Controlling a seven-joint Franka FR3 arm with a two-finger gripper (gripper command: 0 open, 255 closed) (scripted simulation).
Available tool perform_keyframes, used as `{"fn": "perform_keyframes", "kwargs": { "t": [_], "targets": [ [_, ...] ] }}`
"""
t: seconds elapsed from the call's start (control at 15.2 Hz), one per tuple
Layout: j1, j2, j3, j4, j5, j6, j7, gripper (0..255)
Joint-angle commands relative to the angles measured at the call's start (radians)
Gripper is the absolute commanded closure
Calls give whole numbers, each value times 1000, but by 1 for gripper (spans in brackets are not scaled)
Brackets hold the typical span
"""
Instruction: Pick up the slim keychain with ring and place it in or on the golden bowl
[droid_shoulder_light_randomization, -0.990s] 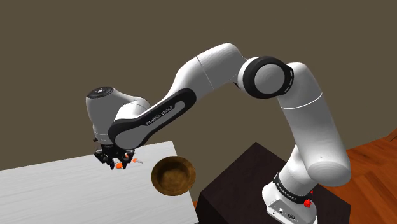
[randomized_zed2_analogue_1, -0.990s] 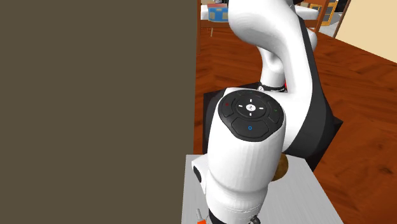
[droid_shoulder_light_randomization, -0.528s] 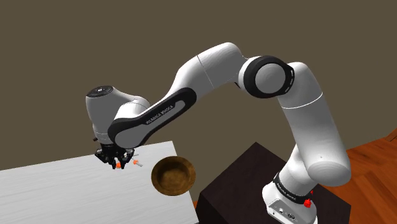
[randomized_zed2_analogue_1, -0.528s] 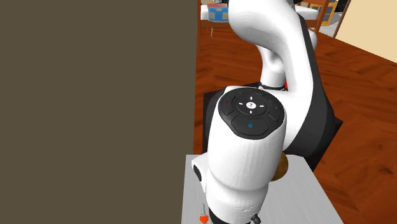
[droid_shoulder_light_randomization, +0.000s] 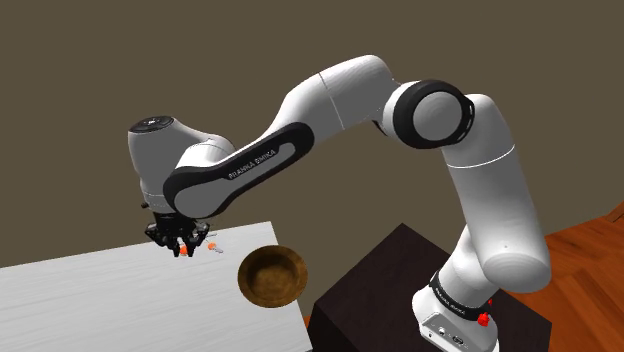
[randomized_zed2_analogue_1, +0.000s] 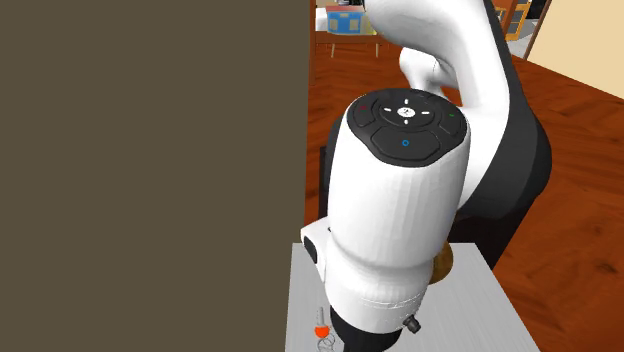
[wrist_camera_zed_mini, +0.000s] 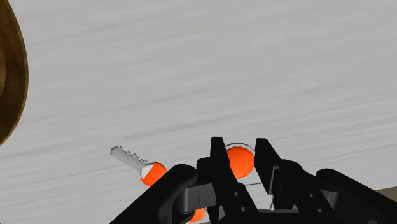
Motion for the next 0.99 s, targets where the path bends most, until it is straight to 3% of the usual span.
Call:
{"fn": "perform_keyframes", "kwargs": {
  "t": [0.0,0.86,0.92],
  "targets": [
    [-4,-15,6,3,7,-18,-4,255],
    [-15,-88,34,58,48,-140,-28,255],
    [-33,-132,45,-11,59,-113,-22,255]
  ]
}}
